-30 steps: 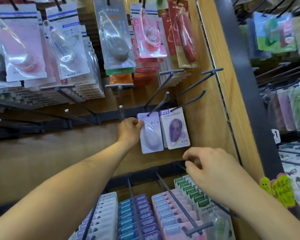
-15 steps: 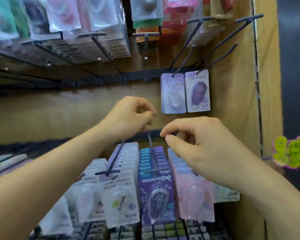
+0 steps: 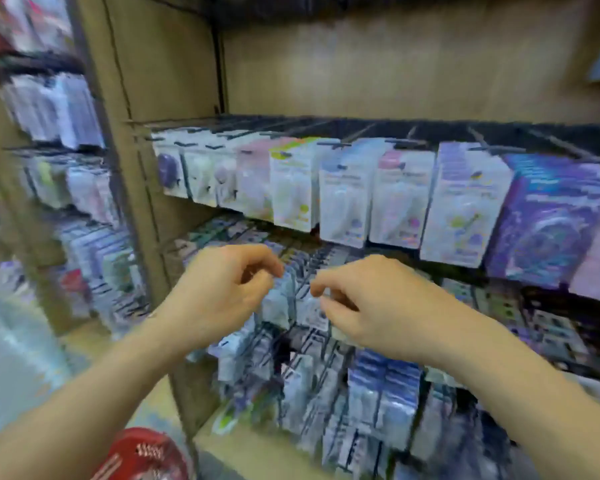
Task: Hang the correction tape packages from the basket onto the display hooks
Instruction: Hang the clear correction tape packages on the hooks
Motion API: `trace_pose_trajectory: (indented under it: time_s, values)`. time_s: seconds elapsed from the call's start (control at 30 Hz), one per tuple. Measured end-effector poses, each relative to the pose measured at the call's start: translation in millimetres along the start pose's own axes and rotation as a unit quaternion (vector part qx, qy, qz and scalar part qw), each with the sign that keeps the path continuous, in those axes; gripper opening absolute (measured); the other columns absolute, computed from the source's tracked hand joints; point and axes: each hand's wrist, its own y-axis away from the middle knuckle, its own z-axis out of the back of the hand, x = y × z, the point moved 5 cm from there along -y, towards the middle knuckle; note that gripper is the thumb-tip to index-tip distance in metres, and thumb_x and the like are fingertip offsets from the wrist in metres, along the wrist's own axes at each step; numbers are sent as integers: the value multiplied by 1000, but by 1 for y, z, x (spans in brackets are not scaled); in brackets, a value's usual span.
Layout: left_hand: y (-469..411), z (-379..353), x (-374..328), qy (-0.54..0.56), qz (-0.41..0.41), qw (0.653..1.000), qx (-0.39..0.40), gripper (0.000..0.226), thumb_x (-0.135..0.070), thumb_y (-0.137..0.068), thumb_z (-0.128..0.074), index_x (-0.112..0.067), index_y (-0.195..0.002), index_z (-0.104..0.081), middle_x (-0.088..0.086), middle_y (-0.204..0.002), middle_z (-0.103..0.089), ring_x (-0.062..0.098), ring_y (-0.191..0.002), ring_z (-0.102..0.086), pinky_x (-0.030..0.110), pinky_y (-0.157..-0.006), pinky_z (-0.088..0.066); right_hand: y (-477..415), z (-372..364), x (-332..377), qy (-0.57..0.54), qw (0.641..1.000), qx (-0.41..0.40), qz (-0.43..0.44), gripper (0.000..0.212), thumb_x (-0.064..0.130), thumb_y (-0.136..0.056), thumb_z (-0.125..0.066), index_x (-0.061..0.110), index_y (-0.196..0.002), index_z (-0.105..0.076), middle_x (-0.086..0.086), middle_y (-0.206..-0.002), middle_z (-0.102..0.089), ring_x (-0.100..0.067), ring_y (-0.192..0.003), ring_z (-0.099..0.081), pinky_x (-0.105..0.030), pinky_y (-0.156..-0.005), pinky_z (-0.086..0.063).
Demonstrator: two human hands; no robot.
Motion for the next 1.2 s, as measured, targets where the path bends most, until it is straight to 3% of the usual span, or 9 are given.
trace_pose_trajectory:
  time_s: [0.17,0.27,0.37,0.47,0.67,0.8,0.97,1.1,1.2]
  values:
    - [111,0,132,-65,146,987,27,17,-15,-87,-61,-27,-88,-73,-12,-58,-58,2,-57,-52,16,-58,-39,-33,-130,61,-14,992,128,10,25,31,-100,-47,25,-122,-57,-4,-113,-66,-28,-105,-60,-39,-84,-50]
    - [201,3,209,-68,259,962,61,20,-12,-86,-60,-27,-92,-71,-8,-71,-64,16,-77,-63,29,-69,-46,-35,-213,109,-43,979,197,6,32,31,-98,-49,24,-130,-53,-6,-117,-60,-28,-112,-57,-38,-87,-46]
    - [295,8,273,-68,349,930,94,19,-13,-86,-58,-30,-84,-66,-9,-66,-61,18,-78,-63,29,-63,-36,-31,-291,162,-86,960,268,-2,43,29,-97,-53,23,-140,-48,-4,-135,-54,-23,-126,-51,-31,-98,-39]
    - [386,11,322,-55,444,888,109,16,-14,-87,-57,-22,-94,-68,1,-88,-72,23,-88,-67,29,-68,-42,-29,-358,214,-128,940,316,-3,50,27,-96,-55,22,-145,-43,-3,-145,-50,-18,-132,-47,-25,-104,-32]
    - [513,2,394,-10,601,792,104,31,-10,-89,-54,-21,-117,-63,1,-116,-67,21,-103,-62,28,-84,-44,-41,-473,289,-226,883,405,-72,53,22,-96,-57,21,-146,-39,-7,-144,-50,-23,-130,-49,-24,-96,-35]
    - [546,-17,428,23,658,749,79,39,-7,-91,-53,-18,-127,-60,3,-124,-65,20,-104,-62,26,-87,-43,-65,-532,304,-278,860,407,-134,54,22,-96,-58,22,-146,-39,-5,-140,-52,-23,-126,-52,-27,-91,-39]
    - [548,-66,510,64,708,702,25,38,-2,-89,-55,-13,-125,-62,4,-121,-67,16,-93,-58,21,-82,-39,-130,-634,298,-321,835,400,-199,46,19,-96,-58,21,-140,-45,2,-108,-56,-13,-87,-57,-13,-62,-39]
    - [533,-130,585,102,737,668,-7,36,1,-88,-56,-13,-120,-65,-4,-108,-67,12,-97,-60,16,-80,-36,-176,-736,280,-306,817,434,-225,51,19,-93,-62,16,-141,-44,-8,-126,-59,-25,-113,-60,-26,-77,-36]
    - [531,-188,640,128,755,643,4,37,-2,-89,-56,-12,-124,-63,0,-115,-67,18,-106,-61,18,-82,-38,-199,-815,266,-275,813,463,-222,56,12,-94,-60,11,-145,-38,-10,-128,-56,-28,-121,-54,-22,-70,-29]
